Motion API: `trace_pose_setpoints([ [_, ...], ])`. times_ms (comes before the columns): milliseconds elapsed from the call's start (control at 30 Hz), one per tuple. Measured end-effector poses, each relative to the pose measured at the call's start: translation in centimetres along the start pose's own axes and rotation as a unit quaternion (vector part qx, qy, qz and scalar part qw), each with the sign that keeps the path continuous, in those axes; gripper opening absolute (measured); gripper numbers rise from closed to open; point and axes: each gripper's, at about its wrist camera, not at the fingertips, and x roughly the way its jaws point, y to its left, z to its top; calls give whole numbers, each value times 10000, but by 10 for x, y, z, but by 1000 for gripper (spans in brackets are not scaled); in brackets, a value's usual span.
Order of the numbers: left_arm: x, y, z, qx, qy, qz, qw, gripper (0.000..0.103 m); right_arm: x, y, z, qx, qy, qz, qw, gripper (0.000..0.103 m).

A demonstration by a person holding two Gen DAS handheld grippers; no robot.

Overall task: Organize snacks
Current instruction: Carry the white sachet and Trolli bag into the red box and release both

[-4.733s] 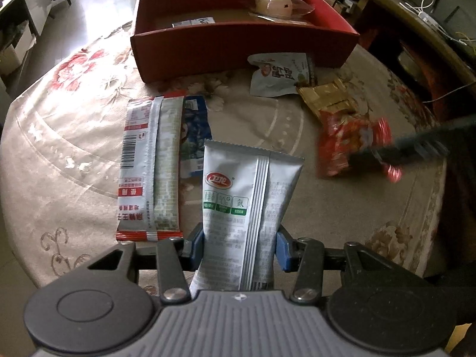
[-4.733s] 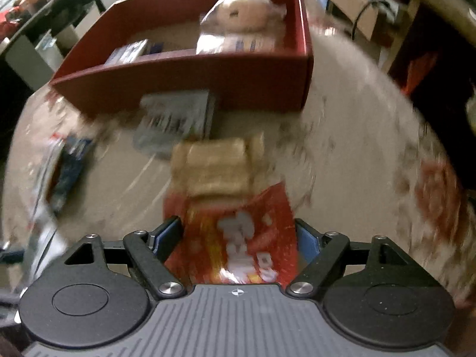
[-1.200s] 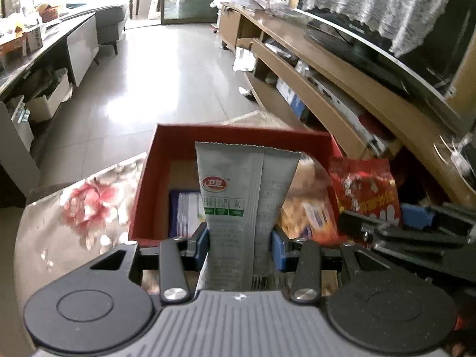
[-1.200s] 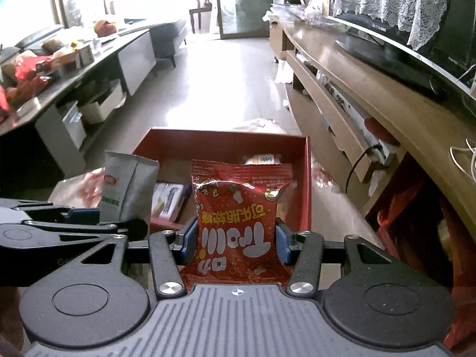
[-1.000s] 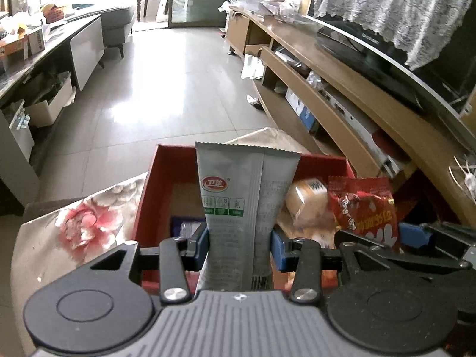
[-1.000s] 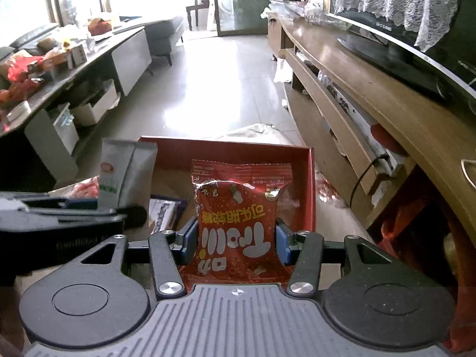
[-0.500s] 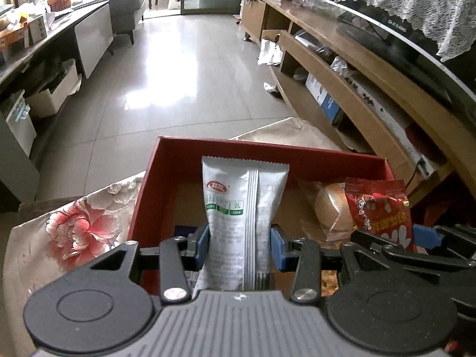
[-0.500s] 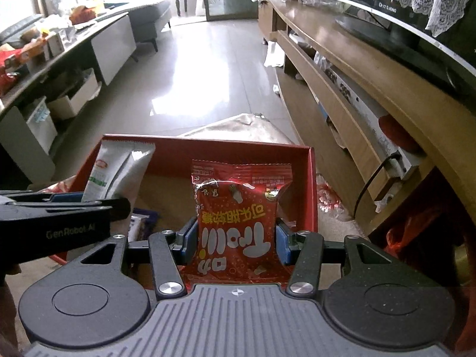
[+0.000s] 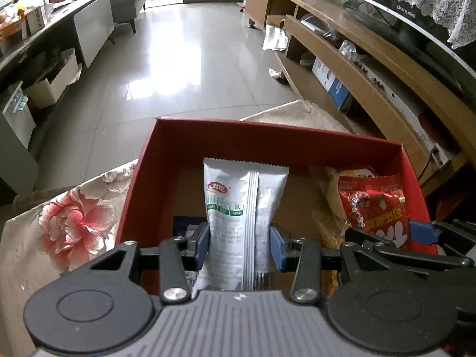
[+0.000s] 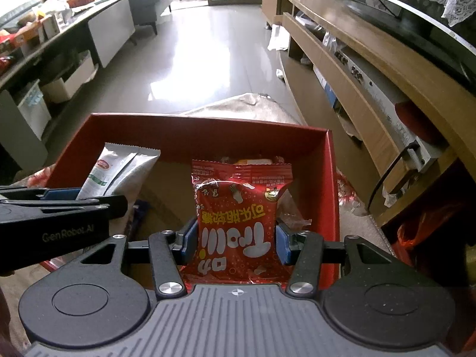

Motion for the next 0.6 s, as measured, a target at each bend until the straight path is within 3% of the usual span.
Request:
trace_pose_setpoints([
  [333, -2, -2, -1, 60, 3, 2, 10000, 49, 0, -3, -1, 28, -38, -43, 10000, 66],
  [600, -9, -3, -2, 73, -53, 2, 10000, 59, -7, -5, -3, 32, -101, -136, 9999, 69],
])
